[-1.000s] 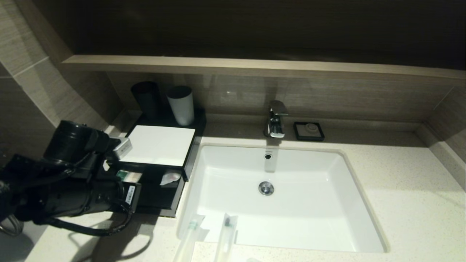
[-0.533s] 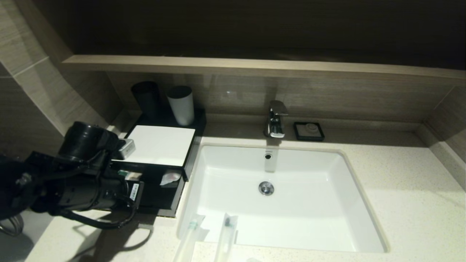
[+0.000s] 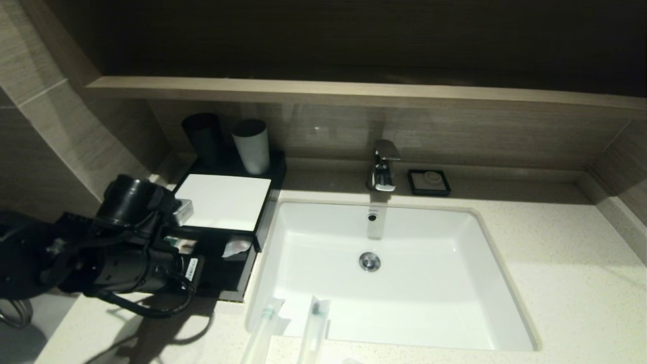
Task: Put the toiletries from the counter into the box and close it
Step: Open the drawer
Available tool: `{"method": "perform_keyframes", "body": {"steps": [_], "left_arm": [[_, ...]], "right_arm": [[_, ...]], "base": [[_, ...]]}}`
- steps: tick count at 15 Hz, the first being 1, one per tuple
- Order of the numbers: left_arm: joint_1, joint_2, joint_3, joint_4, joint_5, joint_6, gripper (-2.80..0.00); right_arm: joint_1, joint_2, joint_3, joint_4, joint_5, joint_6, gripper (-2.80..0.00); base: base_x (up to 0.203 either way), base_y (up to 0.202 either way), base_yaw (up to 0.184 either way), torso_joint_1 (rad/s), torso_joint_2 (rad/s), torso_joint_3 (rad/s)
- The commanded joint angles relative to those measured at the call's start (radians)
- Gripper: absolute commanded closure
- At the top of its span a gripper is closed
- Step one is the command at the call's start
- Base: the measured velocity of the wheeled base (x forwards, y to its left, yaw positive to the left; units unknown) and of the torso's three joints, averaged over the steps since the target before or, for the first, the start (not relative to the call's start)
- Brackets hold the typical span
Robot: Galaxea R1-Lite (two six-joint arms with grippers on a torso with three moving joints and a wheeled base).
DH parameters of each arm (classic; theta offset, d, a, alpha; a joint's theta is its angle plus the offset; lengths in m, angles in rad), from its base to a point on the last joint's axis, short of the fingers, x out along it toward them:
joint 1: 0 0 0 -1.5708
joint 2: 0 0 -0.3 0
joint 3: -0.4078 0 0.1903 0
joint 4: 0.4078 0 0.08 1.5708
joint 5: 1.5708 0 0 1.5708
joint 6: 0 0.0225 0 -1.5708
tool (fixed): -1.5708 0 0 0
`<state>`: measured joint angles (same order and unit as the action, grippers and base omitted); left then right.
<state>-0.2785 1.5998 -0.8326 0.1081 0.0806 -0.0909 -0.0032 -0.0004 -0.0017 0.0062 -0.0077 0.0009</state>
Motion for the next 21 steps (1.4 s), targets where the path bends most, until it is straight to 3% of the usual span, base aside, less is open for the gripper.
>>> {"method": "perform_keyframes", "body": {"steps": [1, 10, 21], "left_arm": [[0.001, 0.020, 0.001, 0.001, 0.001, -0.001, 0.00], [0.007, 0.029, 0.012, 0.016, 0.001, 0.010, 0.00], [0.006, -0.037, 0.030, 0.125, 0.001, 0.011, 0.00]], "right_arm": [[0.000, -0.001, 0.000, 0.000, 0.000, -0.001, 0.00], [0.000, -0.001, 0.000, 0.000, 0.000, 0.001, 0.00], [0.000, -0.001, 0.000, 0.000, 0.000, -0.001, 0.00]], "base": [[0.000, 0.000, 0.000, 0.000, 0.00, 0.000], [0.000, 0.000, 0.000, 0.000, 0.00, 0.000], [0.000, 0.000, 0.000, 0.000, 0.00, 0.000]]}}
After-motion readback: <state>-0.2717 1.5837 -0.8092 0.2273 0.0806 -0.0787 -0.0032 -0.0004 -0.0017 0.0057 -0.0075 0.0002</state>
